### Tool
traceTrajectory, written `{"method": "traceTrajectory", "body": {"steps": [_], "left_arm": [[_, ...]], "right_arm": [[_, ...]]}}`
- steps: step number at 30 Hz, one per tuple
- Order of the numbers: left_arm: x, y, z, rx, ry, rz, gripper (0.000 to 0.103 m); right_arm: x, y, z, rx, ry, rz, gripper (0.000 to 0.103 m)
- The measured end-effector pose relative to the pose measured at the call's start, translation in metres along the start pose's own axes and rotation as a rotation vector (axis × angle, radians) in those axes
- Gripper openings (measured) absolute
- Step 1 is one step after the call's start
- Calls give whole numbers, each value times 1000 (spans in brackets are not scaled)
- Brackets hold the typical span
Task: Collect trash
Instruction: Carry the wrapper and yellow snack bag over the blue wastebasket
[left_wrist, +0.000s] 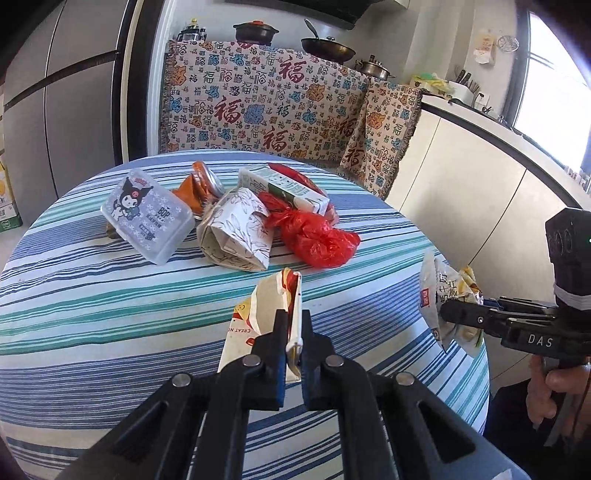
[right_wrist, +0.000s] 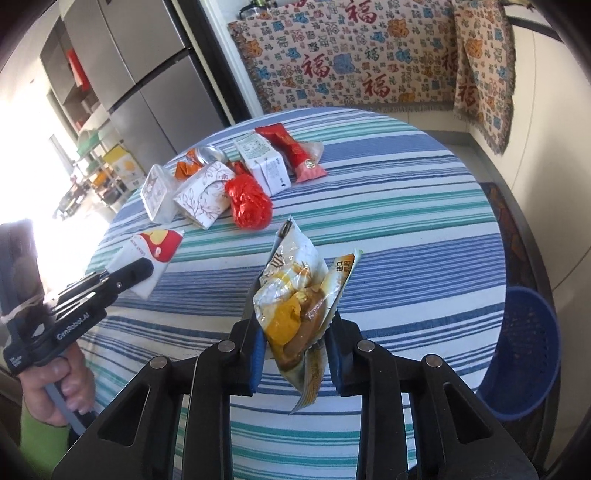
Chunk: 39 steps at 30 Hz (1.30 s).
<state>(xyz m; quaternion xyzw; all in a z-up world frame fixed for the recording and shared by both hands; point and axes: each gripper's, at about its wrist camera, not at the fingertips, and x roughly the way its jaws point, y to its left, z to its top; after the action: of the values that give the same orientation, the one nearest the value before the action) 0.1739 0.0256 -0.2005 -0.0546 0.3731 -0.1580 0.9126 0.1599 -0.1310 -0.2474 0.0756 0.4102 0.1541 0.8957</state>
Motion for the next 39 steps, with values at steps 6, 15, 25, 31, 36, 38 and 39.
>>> {"method": "traceTrajectory", "body": {"steps": [6,15,25,31,36,38,39], "left_arm": [[3,-18,-1,32,2,-14,5],[0,-47,2,63,-6,-37,5],[5,-88,10,88,3,-76,5],[13,-128,20,116,3,-136,5],[24,-164,27,154,17,-187,5],[28,-179,31,171,21,-208,5],[31,-186,32,177,24,-220,5]], "right_arm": [[-5,-9,-4,14,-9,15,28],[-9,-15,-4,27,-16,43,28],[-27,-33,-2,60,-53,64,28],[-51,-63,1,83,-82,34,28],[-69,-94,2,104,-90,-2,28],[-76,-109,1,114,-91,-19,28],[-80,-117,1,120,-89,-28,28]]}}
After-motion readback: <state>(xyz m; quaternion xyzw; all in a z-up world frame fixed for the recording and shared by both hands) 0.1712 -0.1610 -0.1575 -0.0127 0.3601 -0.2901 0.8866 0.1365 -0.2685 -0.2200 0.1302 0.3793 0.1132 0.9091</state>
